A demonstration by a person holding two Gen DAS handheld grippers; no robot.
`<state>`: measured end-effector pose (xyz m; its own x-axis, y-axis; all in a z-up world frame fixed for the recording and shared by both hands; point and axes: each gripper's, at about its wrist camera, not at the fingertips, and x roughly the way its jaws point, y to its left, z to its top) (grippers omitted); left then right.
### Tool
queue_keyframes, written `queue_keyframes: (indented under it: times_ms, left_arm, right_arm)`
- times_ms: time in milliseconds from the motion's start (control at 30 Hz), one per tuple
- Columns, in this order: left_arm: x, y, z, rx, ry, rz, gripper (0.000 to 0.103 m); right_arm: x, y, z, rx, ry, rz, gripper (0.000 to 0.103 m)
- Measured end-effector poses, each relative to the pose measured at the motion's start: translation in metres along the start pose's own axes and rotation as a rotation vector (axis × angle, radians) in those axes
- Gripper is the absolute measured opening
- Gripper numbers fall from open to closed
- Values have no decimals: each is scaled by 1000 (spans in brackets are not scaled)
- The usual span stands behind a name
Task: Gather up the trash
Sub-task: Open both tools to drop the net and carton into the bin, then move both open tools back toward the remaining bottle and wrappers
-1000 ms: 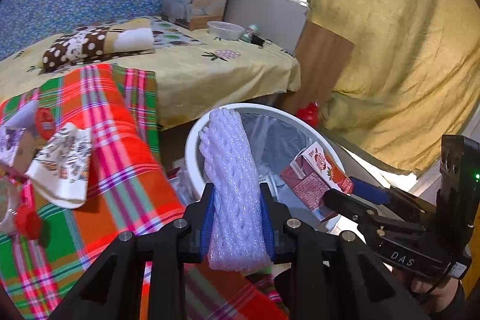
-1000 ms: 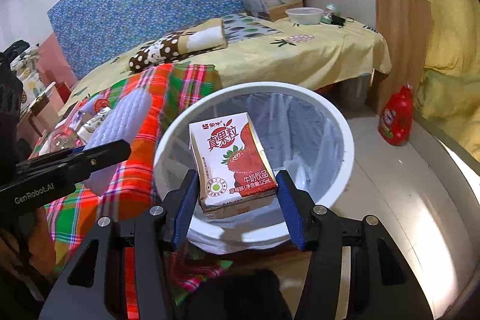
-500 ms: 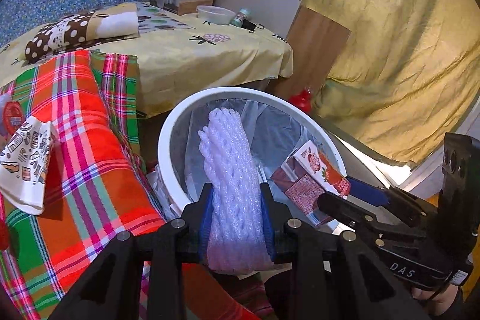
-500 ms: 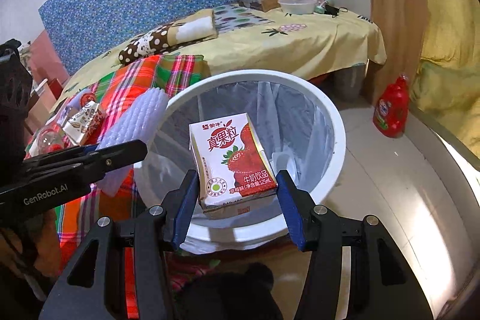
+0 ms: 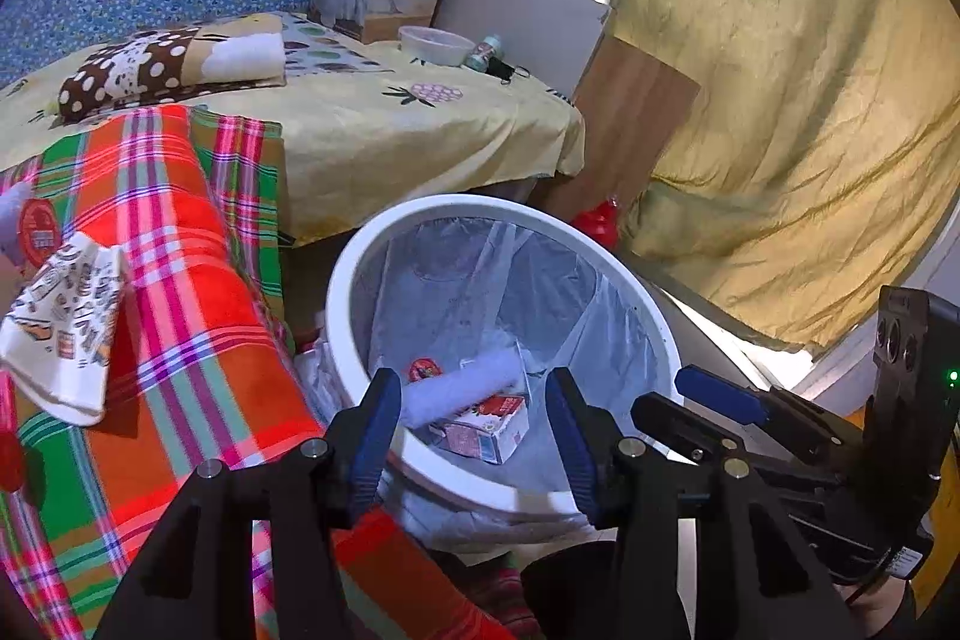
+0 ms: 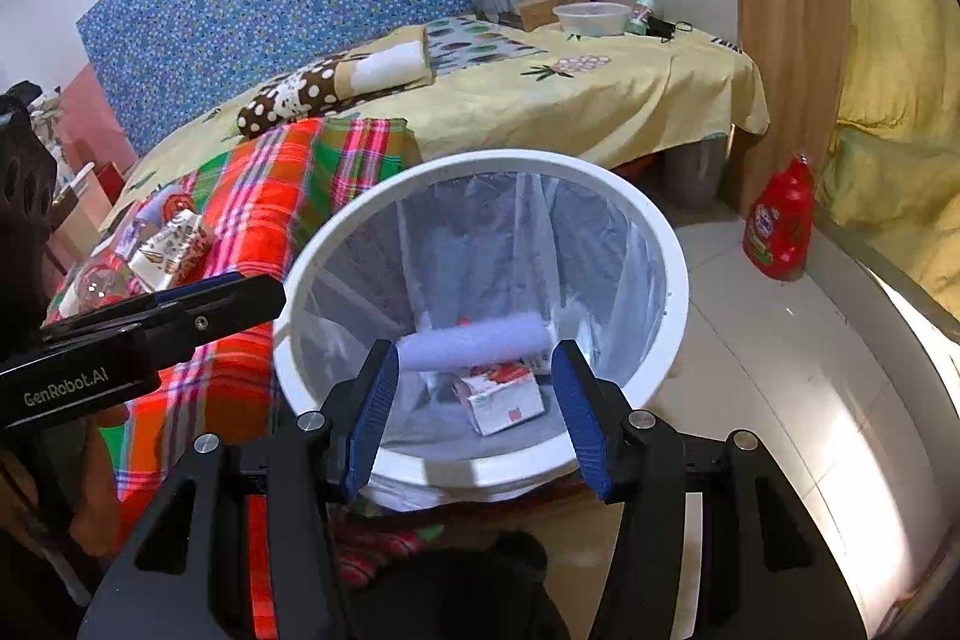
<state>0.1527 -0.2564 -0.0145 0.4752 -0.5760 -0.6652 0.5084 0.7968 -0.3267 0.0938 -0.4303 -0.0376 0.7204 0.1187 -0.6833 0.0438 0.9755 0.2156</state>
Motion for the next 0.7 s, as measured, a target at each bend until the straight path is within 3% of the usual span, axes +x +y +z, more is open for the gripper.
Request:
queue_keyframes:
  times_ms: [267, 700]
  left_arm:
    - [-35, 11, -12, -27, -54, 49, 50]
    - [-113, 54, -48, -120, -133, 212, 50]
  right_arm:
    - [-11, 20, 1, -26, -49, 66, 55]
    - [-21, 84, -7, -140, -72, 213, 55]
